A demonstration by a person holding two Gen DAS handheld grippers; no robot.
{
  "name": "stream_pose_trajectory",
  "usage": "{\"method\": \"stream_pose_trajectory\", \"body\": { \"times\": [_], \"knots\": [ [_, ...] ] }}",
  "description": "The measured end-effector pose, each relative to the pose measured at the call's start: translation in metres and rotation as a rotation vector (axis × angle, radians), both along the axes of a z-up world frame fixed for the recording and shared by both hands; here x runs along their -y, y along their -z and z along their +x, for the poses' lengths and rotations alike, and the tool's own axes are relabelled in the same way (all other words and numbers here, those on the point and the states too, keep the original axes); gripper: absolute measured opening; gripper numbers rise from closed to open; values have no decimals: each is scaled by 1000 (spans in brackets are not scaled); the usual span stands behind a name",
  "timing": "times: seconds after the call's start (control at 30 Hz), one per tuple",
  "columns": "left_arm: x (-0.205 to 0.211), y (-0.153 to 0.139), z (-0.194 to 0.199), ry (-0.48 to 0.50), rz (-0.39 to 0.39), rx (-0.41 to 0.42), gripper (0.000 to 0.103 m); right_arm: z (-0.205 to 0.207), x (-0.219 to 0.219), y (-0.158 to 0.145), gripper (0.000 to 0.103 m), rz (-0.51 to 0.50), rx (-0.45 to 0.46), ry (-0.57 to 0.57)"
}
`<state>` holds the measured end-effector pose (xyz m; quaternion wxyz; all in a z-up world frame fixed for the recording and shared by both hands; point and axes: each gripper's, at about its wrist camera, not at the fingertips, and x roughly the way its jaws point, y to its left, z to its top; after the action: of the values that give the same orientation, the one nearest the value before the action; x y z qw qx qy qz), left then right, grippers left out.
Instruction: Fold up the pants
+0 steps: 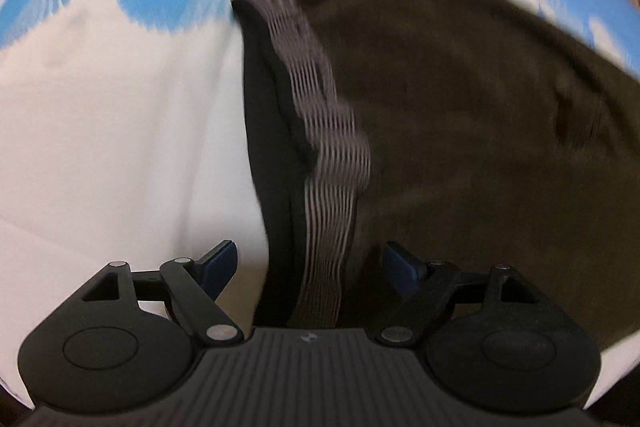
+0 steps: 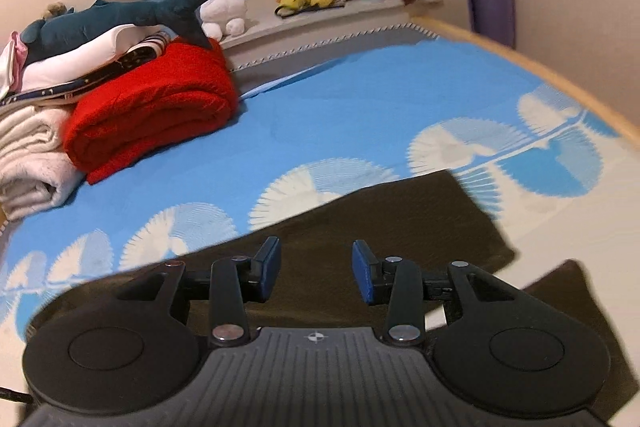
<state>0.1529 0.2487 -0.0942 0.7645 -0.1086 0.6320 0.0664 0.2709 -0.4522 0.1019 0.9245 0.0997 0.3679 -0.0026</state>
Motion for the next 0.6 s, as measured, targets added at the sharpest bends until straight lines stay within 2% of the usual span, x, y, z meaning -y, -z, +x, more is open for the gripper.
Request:
{"method": "stream_pose_trajectory", "body": {
  "times": [0.07, 0.1, 0.17, 0.23, 0.27, 0.33, 0.4, 0.5, 0.53, 0.57, 0.6],
  "knots": [
    [11, 13, -12, 49, 20, -47, 82, -19, 10, 6, 41, -48, 5, 11],
    [15, 17, -18, 60, 26, -42, 80, -25, 16, 11, 41, -52, -19, 20],
    [19, 13, -25, 46, 20, -13, 53, -30, 31, 19, 41, 17, -84, 56],
    [28, -1, -29, 73, 89, -6, 38, -34, 44, 23, 41, 98, -97, 110],
    [33, -11, -32, 91, 110, 10, 36, -35, 47, 25, 41, 102, -99, 132],
    [32, -36, -42, 63, 127, 52, 35, -36, 48, 27, 41, 86, -107, 153],
    [34, -48, -55, 64, 163, 53, 36, -37, 49, 29, 41, 89, -112, 155],
    [43, -31, -72, 90, 209, -55, 42, -40, 48, 32, 41, 119, -127, 143],
    [46, -25, -77, 88, 252, -92, 42, -42, 48, 33, 41, 120, -133, 135],
    [53, -22, -81, 102, 350, -124, 42, -42, 47, 34, 41, 115, -137, 128],
    [60, -25, -86, 130, 451, -120, 45, -42, 48, 34, 41, 111, -140, 119]
  ]
}}
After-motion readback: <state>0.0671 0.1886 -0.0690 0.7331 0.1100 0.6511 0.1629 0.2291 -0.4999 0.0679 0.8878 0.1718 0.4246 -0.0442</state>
